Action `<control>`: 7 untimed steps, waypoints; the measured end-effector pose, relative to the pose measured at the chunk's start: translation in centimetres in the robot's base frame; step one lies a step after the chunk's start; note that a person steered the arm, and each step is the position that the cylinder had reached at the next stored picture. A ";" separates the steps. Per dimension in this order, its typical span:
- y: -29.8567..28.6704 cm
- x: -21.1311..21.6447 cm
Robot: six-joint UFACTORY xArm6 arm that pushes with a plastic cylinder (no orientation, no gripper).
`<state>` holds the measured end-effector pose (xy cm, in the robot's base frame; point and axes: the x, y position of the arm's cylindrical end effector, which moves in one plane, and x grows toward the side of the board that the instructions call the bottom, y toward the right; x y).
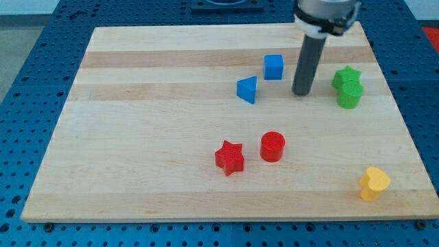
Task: Point at the yellow hexagon
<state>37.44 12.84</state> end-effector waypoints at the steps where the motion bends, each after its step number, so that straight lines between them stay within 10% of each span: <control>1: -0.5 -4.4; 5: 10.4 -18.3; 7: 6.5 -15.3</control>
